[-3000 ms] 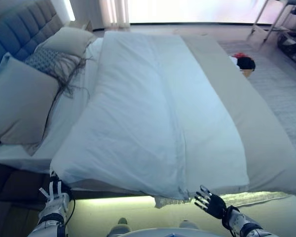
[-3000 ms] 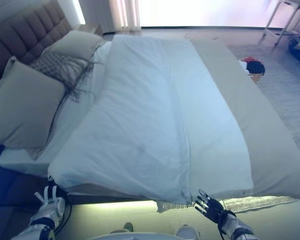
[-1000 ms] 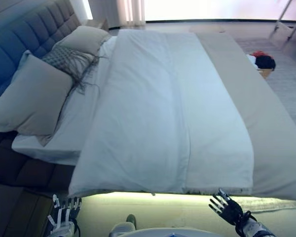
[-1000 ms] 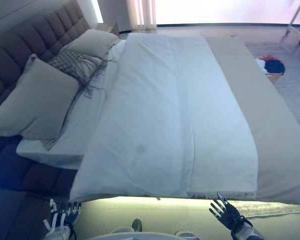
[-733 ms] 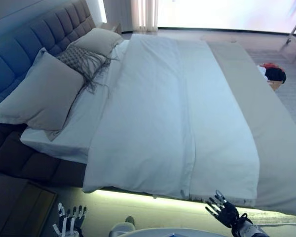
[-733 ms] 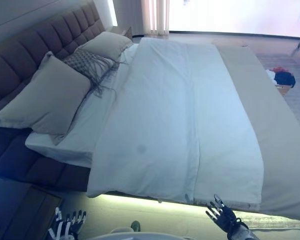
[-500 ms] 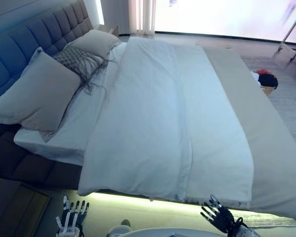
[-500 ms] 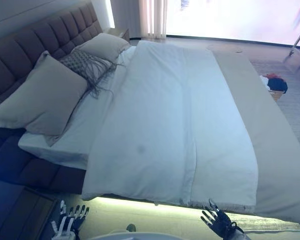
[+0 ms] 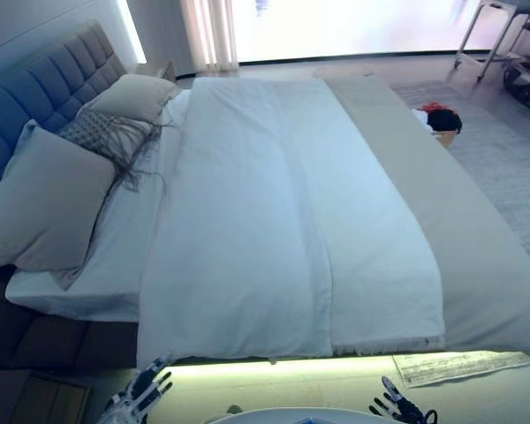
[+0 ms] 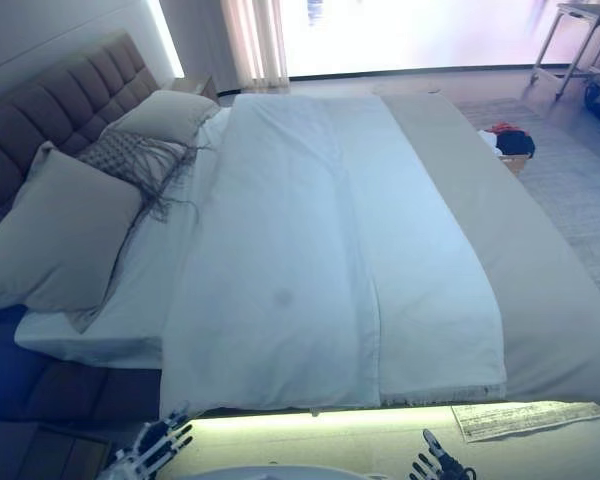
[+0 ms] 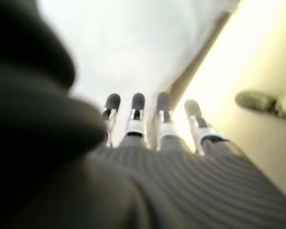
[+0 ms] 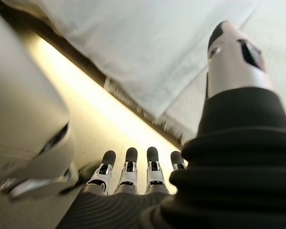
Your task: Make the bed neatly
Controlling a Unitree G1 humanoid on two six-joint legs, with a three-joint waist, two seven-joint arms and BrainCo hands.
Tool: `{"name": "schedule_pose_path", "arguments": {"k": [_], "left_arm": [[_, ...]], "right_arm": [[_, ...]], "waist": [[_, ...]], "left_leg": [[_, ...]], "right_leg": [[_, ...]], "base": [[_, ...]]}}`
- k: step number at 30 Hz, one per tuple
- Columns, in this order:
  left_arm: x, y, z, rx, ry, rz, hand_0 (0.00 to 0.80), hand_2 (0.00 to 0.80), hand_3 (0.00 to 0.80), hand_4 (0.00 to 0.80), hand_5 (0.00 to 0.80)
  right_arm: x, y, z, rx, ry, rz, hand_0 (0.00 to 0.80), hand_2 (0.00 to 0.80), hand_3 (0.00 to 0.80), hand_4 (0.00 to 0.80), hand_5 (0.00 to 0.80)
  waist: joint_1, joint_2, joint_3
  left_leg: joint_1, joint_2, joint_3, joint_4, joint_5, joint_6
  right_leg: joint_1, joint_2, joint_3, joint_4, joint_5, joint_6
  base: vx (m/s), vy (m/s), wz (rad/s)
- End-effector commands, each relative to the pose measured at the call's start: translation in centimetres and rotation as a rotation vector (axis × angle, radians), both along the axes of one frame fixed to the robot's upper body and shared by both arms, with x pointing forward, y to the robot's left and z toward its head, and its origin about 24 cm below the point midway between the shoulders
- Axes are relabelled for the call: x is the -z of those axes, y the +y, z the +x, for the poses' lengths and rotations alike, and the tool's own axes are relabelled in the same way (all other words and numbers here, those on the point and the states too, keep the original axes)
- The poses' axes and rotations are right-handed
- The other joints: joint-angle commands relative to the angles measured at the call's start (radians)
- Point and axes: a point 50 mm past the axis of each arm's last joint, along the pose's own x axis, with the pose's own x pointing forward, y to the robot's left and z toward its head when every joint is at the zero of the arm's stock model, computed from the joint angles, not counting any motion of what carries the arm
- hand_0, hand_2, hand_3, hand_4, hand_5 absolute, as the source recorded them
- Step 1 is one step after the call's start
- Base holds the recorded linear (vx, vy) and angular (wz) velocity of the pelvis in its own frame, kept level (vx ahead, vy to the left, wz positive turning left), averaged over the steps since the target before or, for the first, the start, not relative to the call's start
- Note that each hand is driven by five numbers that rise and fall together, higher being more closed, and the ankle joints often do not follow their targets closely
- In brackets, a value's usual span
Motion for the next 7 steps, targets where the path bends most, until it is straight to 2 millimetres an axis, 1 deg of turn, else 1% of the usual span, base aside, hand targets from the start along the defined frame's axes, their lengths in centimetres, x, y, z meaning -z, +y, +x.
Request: {"name": "schedule_pose_path", "arguments": {"k": [1,2,4,5,6,7], "left_arm": [[0.3,-1.8,1.5,0.08,0.022,0.055,0.0,0.0,0.0,0.0,0.0],[0.6,-2.5,1.3,0.095,0.041,0.046,0.0,0.0,0.0,0.0,0.0],[1.1,-4.1,0.9,0.13,0.07,0.023,0.0,0.0,0.0,0.0,0.0],[1.3,-4.9,0.7,0.142,0.082,0.007,0.0,0.0,0.0,0.0,0.0],[1.3,-5.0,0.6,0.148,0.083,0.004,0.0,0.0,0.0,0.0,0.0],[1.6,-5.8,0.1,0.175,0.104,-0.019,0.0,0.0,0.0,0.0,0.0]], "right_arm": [[0.6,1.6,1.0,-0.05,0.052,-0.01,0.0,0.0,0.0,0.0,0.0],[0.7,2.1,0.9,-0.08,0.052,0.002,0.0,0.0,0.0,0.0,0.0],[0.9,3.3,1.5,-0.135,0.027,0.026,0.0,0.0,0.0,0.0,0.0],[1.0,4.0,1.9,-0.15,0.007,0.038,0.0,0.0,0.0,0.0,0.0],[1.0,4.2,1.9,-0.154,0.001,0.042,0.0,0.0,0.0,0.0,0.0],[1.1,4.9,2.3,-0.176,-0.017,0.049,0.0,0.0,0.0,0.0,0.0]], "waist": [[-0.002,-0.028,0.026],[-0.001,-0.03,0.026],[0.002,-0.037,0.027],[0.003,-0.042,0.028],[0.004,-0.043,0.028],[0.006,-0.049,0.028]], "left_leg": [[0.071,-0.022,0.035,0.009,-0.102,0.007],[0.074,-0.023,0.034,0.009,-0.103,0.008],[0.079,-0.024,0.03,0.009,-0.105,0.011],[0.08,-0.024,0.031,0.01,-0.105,0.012],[0.081,-0.024,0.031,0.01,-0.105,0.012],[0.082,-0.023,0.03,0.01,-0.108,0.013]], "right_leg": [[-0.027,-0.089,0.079,-0.042,0.09,0.119],[-0.024,-0.088,0.081,-0.042,0.091,0.118],[-0.02,-0.089,0.082,-0.042,0.093,0.116],[-0.019,-0.09,0.083,-0.042,0.095,0.116],[-0.018,-0.09,0.083,-0.042,0.096,0.116],[-0.018,-0.091,0.083,-0.042,0.097,0.117]], "base": [[0.041,0.006,-0.1],[0.037,-0.002,-0.15],[0.03,-0.015,-0.12],[0.016,-0.02,-0.04],[0.013,-0.032,0.0],[0.0,0.0,0.0]]}}
